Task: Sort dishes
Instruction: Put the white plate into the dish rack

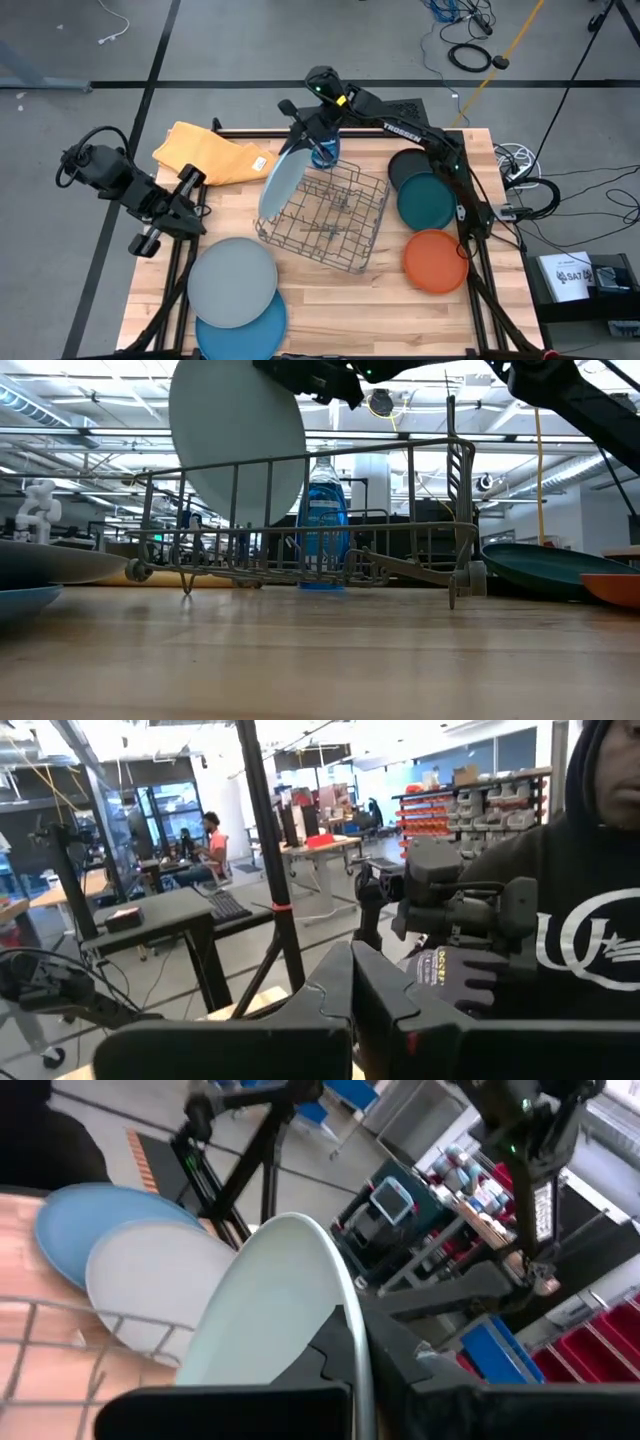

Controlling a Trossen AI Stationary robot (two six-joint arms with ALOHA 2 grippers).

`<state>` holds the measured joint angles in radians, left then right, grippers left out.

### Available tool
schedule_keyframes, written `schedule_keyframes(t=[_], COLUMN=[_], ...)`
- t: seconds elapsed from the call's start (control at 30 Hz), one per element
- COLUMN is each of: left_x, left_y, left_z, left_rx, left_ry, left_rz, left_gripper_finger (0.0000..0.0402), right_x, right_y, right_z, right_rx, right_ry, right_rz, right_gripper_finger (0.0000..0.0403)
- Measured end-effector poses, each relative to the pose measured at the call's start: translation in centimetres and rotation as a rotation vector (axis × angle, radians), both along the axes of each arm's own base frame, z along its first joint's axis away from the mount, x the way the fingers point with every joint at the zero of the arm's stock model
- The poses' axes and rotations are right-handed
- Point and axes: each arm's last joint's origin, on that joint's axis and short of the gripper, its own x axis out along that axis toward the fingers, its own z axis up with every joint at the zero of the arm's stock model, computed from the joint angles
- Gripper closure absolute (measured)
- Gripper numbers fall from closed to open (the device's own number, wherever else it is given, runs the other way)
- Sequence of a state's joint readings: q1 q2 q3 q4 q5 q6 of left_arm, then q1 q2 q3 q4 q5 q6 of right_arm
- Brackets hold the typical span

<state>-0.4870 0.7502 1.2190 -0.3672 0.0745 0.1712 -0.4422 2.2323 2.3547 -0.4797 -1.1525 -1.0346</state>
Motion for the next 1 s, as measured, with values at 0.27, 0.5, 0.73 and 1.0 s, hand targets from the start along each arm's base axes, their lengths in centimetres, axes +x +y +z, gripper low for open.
schedule_keyframes(t=[0.27,0.5,0.73,1.0], left_x=[0.1,0.4,0.4,0.5], left_y=[0.1,0.0,0.0,0.1], left_z=[-0.4,-0.5,-0.5,-0.5], left_rx=[0.032,0.047,0.084,0.080], left_ry=[0.025,0.033,0.011,0.018], left_rz=[0.039,0.054,0.088,0.110], left_gripper_finger=[0.0401,0.0401,0.0401,0.0401], right_x=[0.5,0.8,0.8,1.1], right_y=[0.0,0.3,0.5,0.3], right_z=[-0.8,-1.4,-1.3,-1.6], right_rx=[-0.014,-0.014,-0.054,-0.062], right_ry=[-0.013,-0.010,-0.076,-0.091], right_rz=[0.017,0.049,0.103,0.103], right_gripper_finger=[0.0403,0.0403,0.0403,0.0403])
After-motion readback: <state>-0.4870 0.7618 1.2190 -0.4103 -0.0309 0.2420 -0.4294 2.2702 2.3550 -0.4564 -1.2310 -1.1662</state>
